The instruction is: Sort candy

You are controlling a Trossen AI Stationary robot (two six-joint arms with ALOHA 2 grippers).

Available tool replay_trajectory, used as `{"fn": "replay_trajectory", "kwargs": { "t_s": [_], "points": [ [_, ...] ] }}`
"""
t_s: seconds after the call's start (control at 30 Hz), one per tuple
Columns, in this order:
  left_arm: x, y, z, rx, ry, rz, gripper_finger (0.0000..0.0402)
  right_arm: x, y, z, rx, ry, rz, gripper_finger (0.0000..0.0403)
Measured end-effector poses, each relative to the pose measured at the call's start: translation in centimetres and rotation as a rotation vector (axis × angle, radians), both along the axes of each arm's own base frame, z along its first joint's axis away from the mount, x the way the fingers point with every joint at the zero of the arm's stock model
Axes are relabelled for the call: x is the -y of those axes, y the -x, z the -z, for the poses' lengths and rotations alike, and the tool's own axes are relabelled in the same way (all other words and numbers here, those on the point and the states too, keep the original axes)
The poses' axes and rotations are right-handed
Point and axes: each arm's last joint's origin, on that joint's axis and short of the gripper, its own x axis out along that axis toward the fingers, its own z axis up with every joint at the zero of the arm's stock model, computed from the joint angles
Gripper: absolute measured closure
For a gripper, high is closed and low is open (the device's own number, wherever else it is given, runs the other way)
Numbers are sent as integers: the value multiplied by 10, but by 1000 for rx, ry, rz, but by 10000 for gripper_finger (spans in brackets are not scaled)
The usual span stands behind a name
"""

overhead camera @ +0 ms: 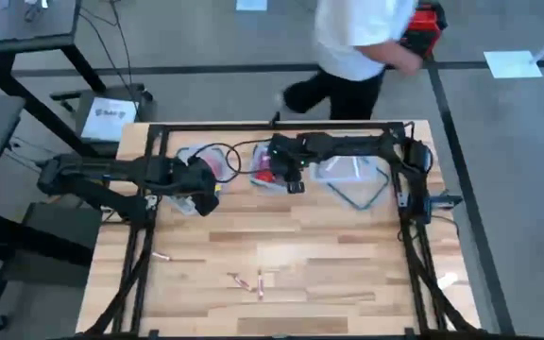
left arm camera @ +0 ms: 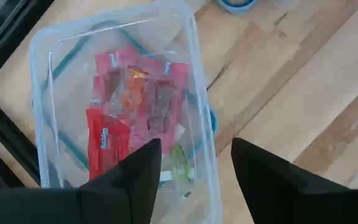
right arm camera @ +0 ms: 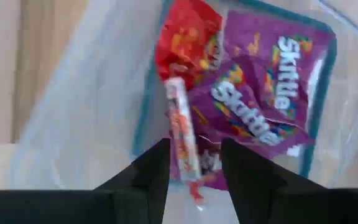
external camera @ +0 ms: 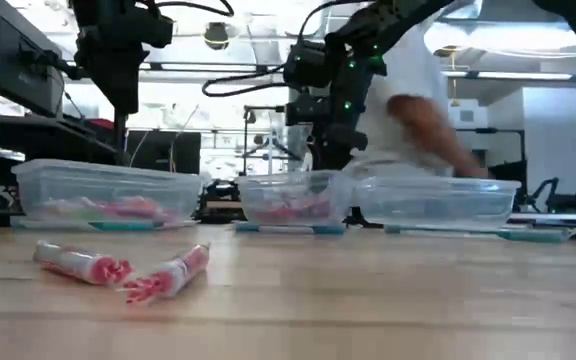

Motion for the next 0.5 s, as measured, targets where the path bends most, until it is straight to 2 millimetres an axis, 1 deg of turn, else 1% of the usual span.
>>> {"fn": "replay_trajectory", "kwargs": {
  "t_s": [0.1,0.27,0.4,0.5],
  "points": [
    [0,0,0,0,0,0,219,-1,-3,16,-39,-16,-5,275],
    [0,0,0,0,0,0,219,-3,-8,30,-59,-28,-12,275],
    [0,-1,0,7,0,0,219,-3,-8,30,-63,-26,-14,287],
    [0,-2,-1,19,0,0,219,-5,-8,28,-80,-24,-23,319]
  ]
}}
